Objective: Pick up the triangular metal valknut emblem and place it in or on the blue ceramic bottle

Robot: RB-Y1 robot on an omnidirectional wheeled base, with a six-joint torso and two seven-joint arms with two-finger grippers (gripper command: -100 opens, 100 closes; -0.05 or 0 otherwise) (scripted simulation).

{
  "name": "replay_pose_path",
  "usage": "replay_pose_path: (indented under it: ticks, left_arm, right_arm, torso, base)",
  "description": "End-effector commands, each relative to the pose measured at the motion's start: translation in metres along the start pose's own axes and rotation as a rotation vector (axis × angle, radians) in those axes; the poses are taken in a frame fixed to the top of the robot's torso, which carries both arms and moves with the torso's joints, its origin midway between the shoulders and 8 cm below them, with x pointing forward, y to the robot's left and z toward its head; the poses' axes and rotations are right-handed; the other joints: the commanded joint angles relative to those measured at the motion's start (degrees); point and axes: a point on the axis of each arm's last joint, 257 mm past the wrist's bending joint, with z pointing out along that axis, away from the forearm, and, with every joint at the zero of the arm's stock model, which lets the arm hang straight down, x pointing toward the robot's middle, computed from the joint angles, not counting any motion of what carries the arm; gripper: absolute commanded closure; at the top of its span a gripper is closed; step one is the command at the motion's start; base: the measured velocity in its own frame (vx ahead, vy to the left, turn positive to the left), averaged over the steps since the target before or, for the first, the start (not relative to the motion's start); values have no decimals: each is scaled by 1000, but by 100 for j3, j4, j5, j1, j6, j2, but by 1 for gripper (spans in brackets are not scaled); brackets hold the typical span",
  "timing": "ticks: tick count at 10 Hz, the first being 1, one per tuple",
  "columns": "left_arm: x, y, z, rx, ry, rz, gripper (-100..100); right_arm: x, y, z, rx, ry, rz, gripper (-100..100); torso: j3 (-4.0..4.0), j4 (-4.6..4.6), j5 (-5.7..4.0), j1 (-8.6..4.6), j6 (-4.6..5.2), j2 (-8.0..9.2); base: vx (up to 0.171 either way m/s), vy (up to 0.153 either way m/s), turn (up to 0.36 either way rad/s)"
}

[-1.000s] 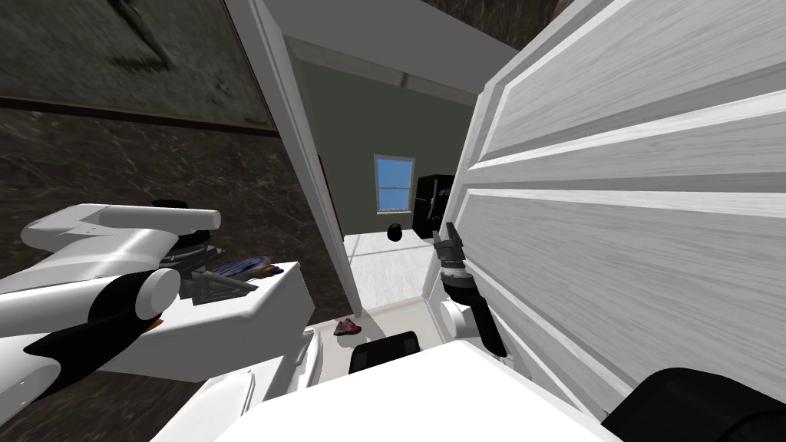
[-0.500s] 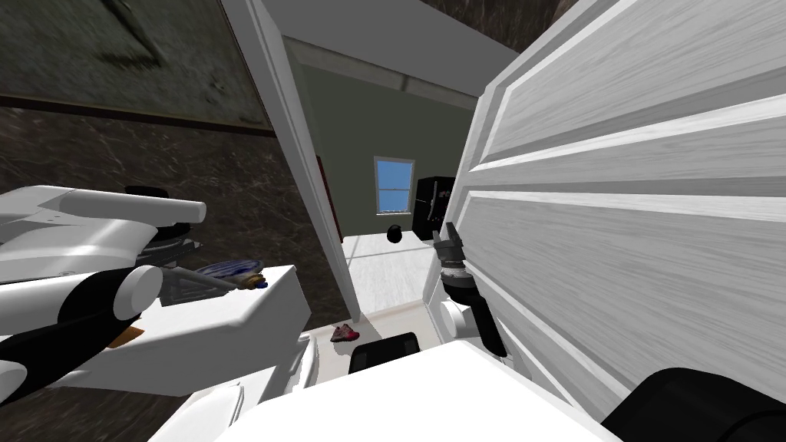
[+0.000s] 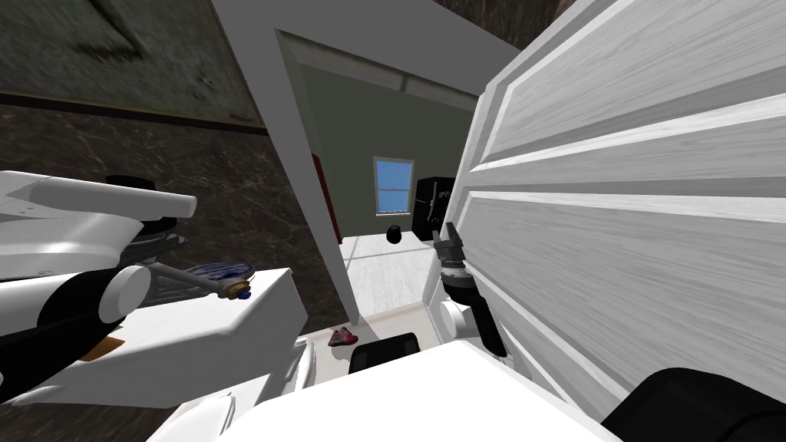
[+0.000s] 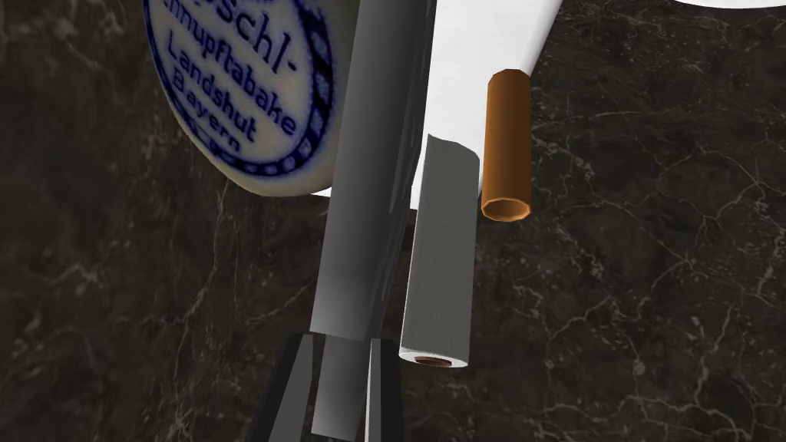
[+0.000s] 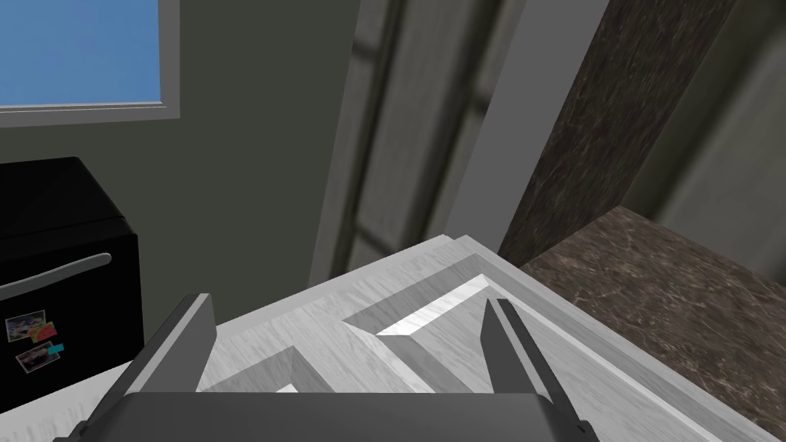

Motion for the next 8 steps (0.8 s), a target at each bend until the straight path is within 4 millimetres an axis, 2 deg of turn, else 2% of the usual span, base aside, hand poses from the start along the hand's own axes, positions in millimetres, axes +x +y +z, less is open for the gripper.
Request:
replay_pose_path:
  ticks: [1, 2, 3, 4, 5, 6, 8]
  left_arm:
    - [-15, 3, -9, -2, -37, 1, 100]
    - [-15, 3, -9, -2, -37, 1, 100]
    - [-32, 7, -19, -6, -81, 4, 100]
    - [-32, 7, -19, -6, -81, 4, 100]
    - [-57, 14, -34, -14, -143, 6, 100]
    - [-71, 18, -44, -19, -179, 7, 100]
    - [-71, 18, -44, -19, -179, 7, 100]
  right_arm:
    - [0, 0, 0, 0, 0, 0, 0]
    - [0, 0, 0, 0, 0, 0, 0]
    - [0, 0, 0, 0, 0, 0, 0]
    - [0, 0, 0, 0, 0, 0, 0]
    - [0, 0, 0, 0, 0, 0, 0]
    - [0, 0, 0, 0, 0, 0, 0]
    - [0, 0, 0, 0, 0, 0, 0]
  torso:
    - [0, 0, 0, 0, 0, 0]
    - [-1, 2, -5, -2, 2, -4]
    - [-1, 1, -4, -3, 4, -4]
    - [-1, 4, -13, -15, 7, -8]
    - [-2, 4, -14, -16, 9, -8]
    - [-3, 6, -21, -18, 9, -14]
    - [-10, 1, -18, -26, 14, -22]
  base:
    - [46, -8, -16]
    - [43, -4, -3]
    - [56, -24, -30]
    - [52, -15, -4]
    - [72, -13, -30]
    - [106, -28, -28]
    - [58, -13, -5]
